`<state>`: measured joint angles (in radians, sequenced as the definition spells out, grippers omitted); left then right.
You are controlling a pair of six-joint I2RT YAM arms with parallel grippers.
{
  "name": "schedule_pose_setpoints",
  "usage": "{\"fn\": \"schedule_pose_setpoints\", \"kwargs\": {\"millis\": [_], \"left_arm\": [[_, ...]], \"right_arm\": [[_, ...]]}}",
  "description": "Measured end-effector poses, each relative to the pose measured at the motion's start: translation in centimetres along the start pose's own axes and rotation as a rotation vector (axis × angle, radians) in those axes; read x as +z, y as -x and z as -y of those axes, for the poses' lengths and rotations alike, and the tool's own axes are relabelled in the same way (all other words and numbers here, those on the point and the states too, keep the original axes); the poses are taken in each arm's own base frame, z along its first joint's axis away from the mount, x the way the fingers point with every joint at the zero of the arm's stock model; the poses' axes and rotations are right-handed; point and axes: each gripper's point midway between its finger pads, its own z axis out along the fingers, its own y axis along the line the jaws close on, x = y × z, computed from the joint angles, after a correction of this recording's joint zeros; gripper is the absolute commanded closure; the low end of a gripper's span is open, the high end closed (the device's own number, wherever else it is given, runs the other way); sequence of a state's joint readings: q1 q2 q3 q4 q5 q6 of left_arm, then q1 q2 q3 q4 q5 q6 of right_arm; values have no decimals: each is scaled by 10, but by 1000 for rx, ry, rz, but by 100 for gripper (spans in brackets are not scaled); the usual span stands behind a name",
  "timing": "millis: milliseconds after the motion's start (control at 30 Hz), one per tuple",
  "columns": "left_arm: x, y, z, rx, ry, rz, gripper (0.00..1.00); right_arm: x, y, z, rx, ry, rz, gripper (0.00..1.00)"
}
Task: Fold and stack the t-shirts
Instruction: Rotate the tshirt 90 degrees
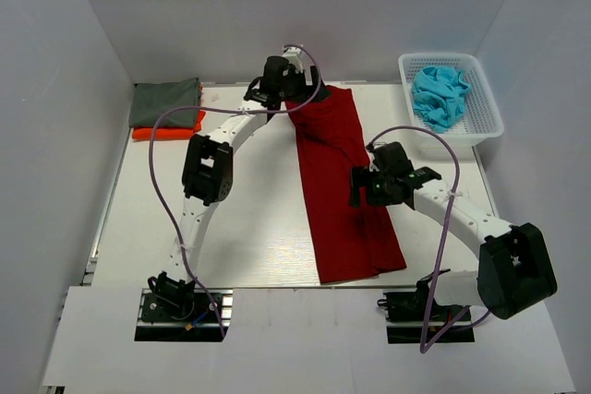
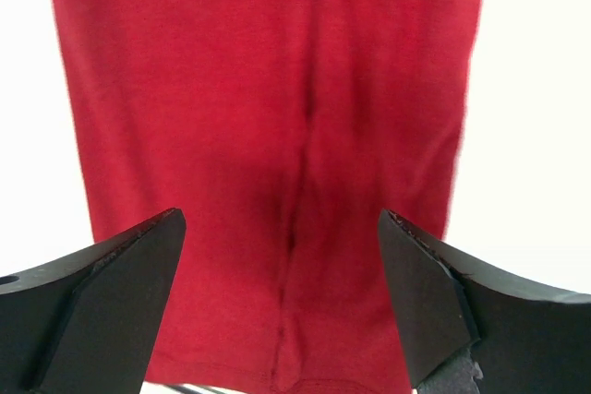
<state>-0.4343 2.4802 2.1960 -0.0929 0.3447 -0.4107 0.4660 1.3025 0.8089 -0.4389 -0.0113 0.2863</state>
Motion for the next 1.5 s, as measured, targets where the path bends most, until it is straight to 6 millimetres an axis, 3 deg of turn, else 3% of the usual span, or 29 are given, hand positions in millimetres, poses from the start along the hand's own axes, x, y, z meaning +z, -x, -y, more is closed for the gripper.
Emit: {"fn": "schedule_pose_setpoints", "kwargs": {"millis": [133,400,567,700,833,967,1133,1333,1400,1500], "left_arm": [[5,-27,16,4,-3,-85,0],[-6,-126,8,-56,60,-356,0],[-8,-128,-1,-68,94,-364,0],[-5,-118,-17,-110,105,-359,0],[7,-92,-49,-113,94,-297,0],[11,-70,-82,-73,88,-223,0],[17,-52,-102,-17,91,-154,0],[5,-33,-88,-24,86,-134,0],[-13,-14,-72,-21,85,-122,0],[-59,30,-28,-8,70,-87,0]], "right_arm": [[-2,0,15,47,-87,-3,10],[-7,-5,34,109,-183,-20,10],[-11,1,39,138,-212,-8,10],[-19,23,38,169,-215,47,10],[-27,46,33,207,-204,105,10],[-29,52,32,259,-198,129,10],[-30,60,25,293,-152,155,10],[-27,58,18,301,-103,125,10],[-24,58,18,307,-95,108,10],[-21,55,19,317,-87,86,10]]}}
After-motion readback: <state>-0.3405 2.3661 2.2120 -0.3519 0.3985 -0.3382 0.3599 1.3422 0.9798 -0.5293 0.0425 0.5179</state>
